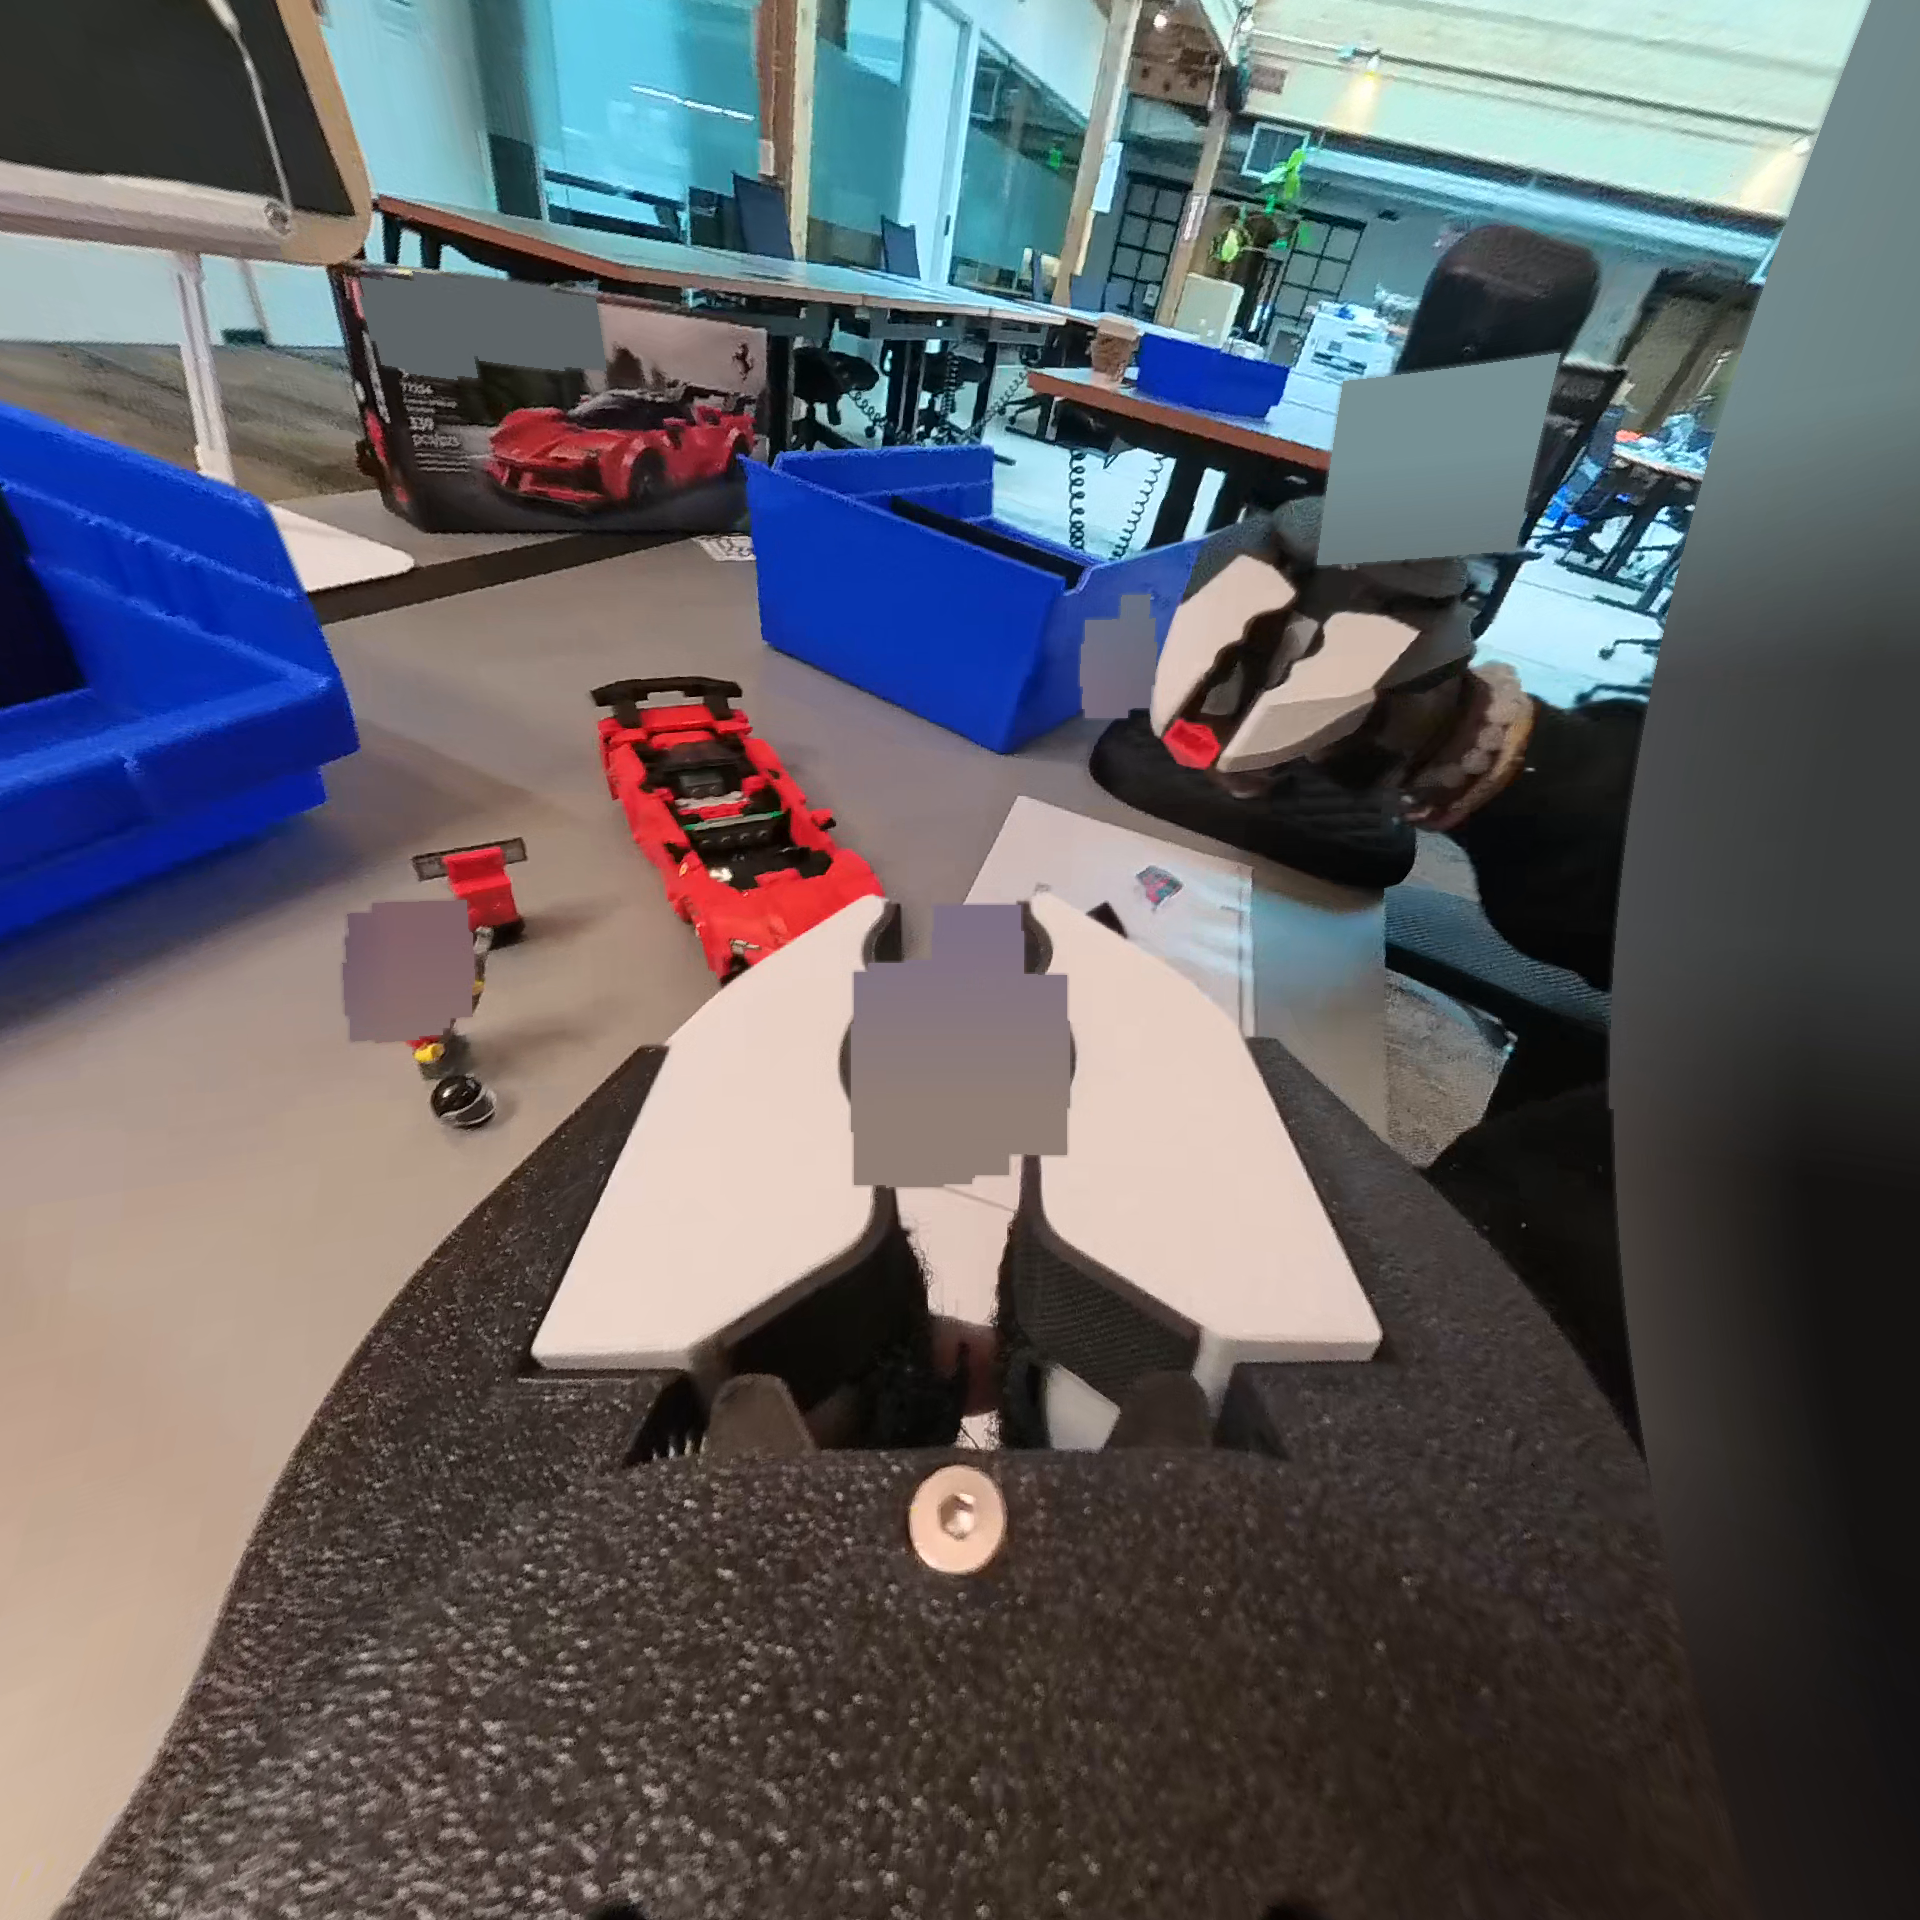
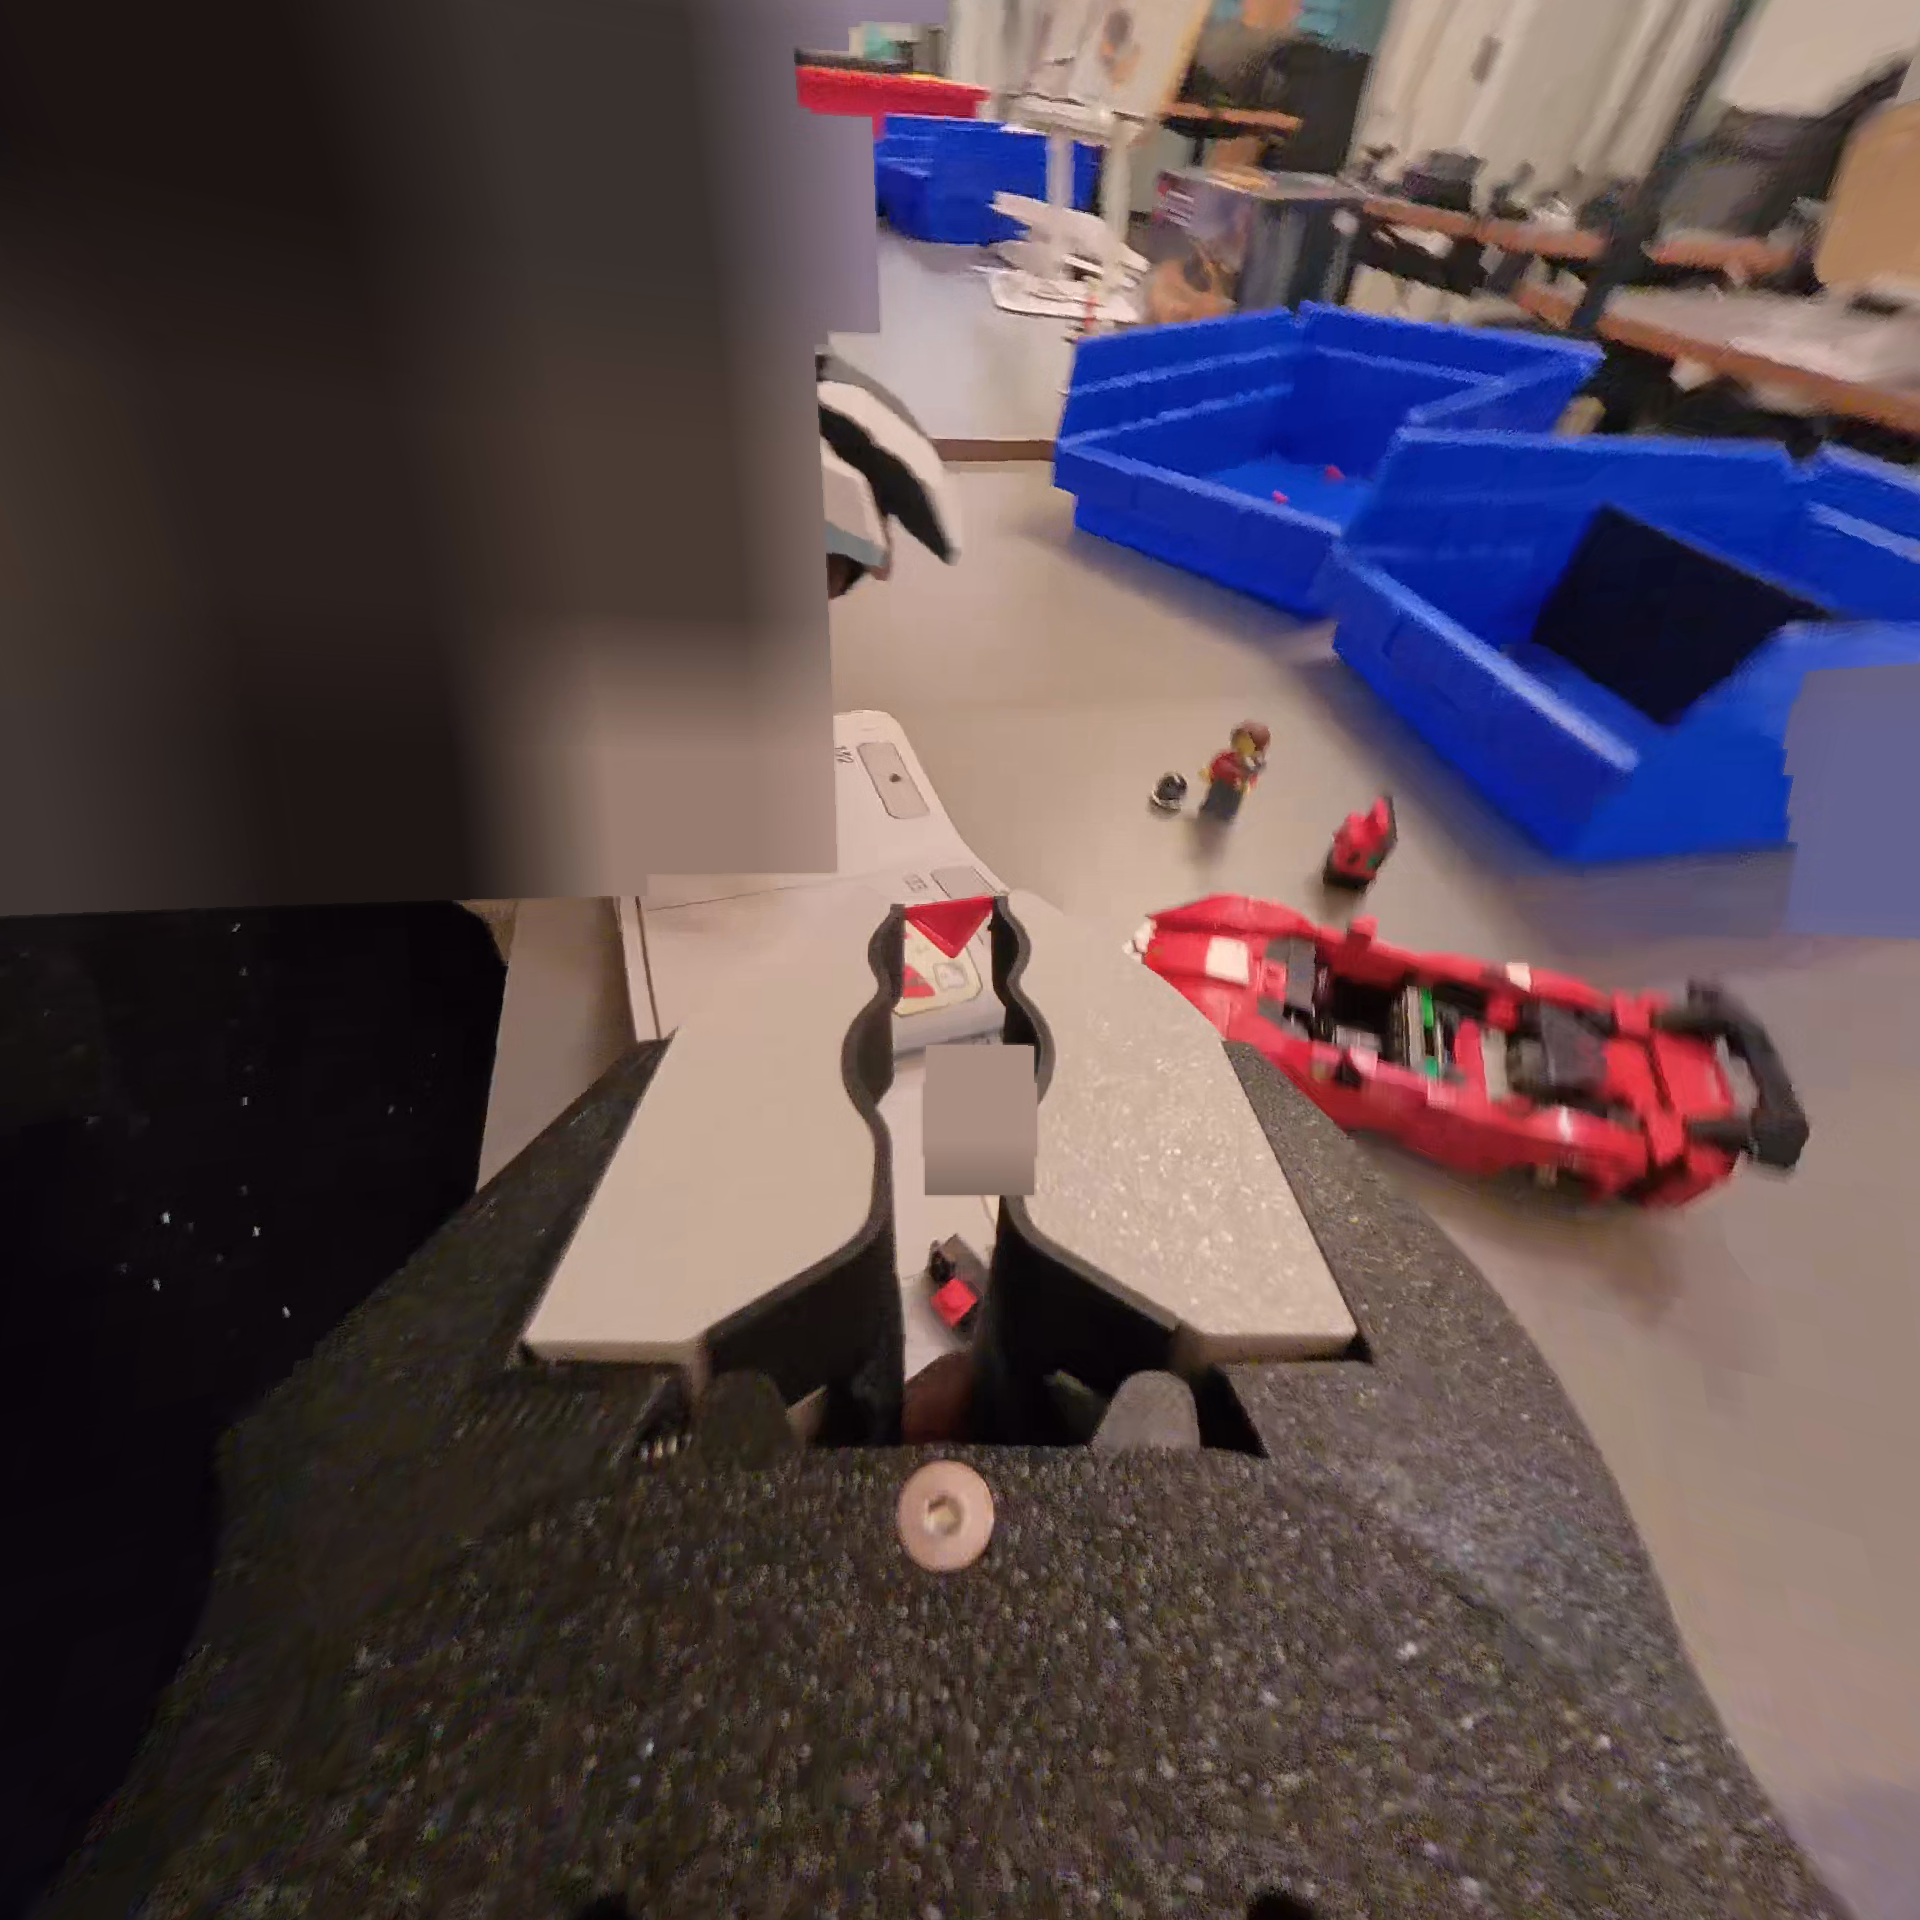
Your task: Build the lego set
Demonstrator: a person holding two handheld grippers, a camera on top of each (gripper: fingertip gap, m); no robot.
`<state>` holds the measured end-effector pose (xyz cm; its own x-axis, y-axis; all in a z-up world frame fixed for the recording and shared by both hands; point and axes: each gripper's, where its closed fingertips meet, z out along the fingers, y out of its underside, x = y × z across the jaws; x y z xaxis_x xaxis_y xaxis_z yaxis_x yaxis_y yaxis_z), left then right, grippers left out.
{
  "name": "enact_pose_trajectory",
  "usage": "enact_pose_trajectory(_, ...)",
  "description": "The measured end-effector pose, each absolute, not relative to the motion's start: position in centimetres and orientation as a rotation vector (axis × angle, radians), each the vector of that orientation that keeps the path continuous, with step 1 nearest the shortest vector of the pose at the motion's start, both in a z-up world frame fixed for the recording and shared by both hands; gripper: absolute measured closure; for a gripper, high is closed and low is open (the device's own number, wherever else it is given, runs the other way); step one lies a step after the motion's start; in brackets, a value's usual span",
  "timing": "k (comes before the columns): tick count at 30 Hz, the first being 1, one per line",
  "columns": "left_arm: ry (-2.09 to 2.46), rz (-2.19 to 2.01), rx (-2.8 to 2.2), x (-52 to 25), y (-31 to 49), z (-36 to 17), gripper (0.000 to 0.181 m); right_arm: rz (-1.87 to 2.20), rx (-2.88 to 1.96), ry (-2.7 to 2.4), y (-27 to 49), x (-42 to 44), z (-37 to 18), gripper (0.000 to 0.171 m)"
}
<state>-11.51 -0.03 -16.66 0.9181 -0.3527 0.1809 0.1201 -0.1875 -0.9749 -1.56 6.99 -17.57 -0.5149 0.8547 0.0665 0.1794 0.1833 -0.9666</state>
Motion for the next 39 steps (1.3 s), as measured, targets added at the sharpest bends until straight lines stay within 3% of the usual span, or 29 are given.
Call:
enact_pose_trajectory(12,0.251,-0.289,-1.818,-12.2,0.9,-20.5,0.163,1.475,-1.379,-1.586,9.1,-1.5,-21.7,0.155)
enact_pose_trajectory(34,0.309,-0.335,-1.832,-11.2,1.1,-21.7,0.169,1.554,-1.354,-1.533,8.9,-1.3,-21.2,0.155)
enact_pose_trajectory(39,0.313,-0.341,-1.844,-11.1,1.1,-21.8,0.169,1.336,-1.437,-1.642,9.7,-0.1,-22.9,0.155)
